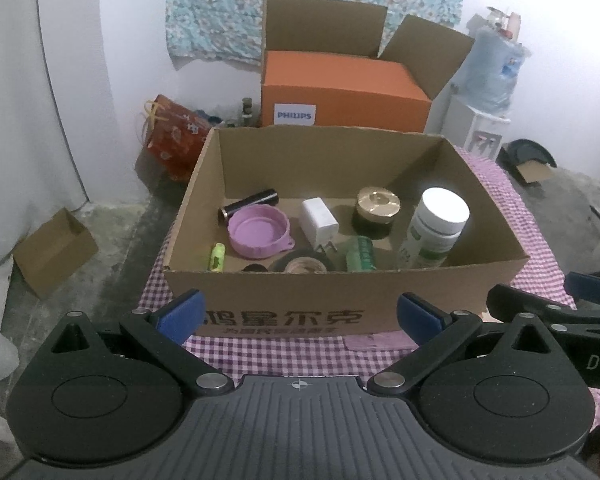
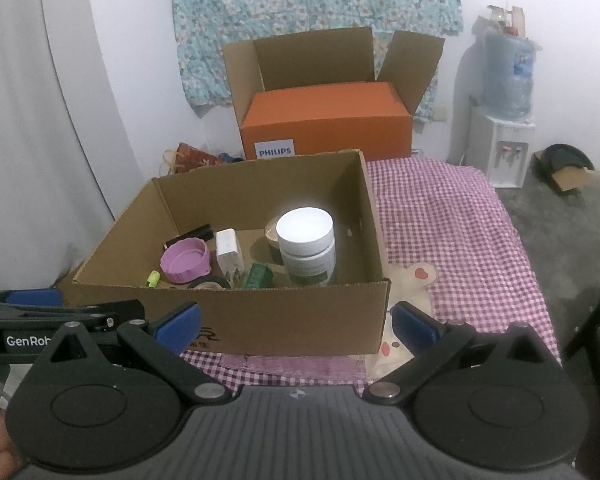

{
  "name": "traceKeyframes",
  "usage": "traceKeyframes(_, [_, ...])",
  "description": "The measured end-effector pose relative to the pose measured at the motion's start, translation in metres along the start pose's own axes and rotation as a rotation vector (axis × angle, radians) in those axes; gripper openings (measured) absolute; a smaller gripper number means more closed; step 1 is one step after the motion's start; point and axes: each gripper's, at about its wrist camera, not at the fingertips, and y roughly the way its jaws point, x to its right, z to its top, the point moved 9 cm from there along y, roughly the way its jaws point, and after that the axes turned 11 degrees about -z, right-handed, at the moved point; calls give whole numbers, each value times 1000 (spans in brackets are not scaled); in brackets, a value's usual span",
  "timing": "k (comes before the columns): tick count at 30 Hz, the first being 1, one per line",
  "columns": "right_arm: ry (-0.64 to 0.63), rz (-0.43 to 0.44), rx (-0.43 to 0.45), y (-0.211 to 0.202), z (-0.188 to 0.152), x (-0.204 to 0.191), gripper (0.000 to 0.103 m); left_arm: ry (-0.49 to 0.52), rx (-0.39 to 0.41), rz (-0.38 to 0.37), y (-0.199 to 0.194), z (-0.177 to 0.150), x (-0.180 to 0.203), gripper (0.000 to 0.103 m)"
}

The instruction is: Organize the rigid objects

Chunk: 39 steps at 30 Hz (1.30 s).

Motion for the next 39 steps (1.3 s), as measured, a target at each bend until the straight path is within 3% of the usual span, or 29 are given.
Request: traceKeyframes(39, [-9, 1, 0, -1, 1, -3, 103, 6, 3, 15, -3, 2, -2, 102])
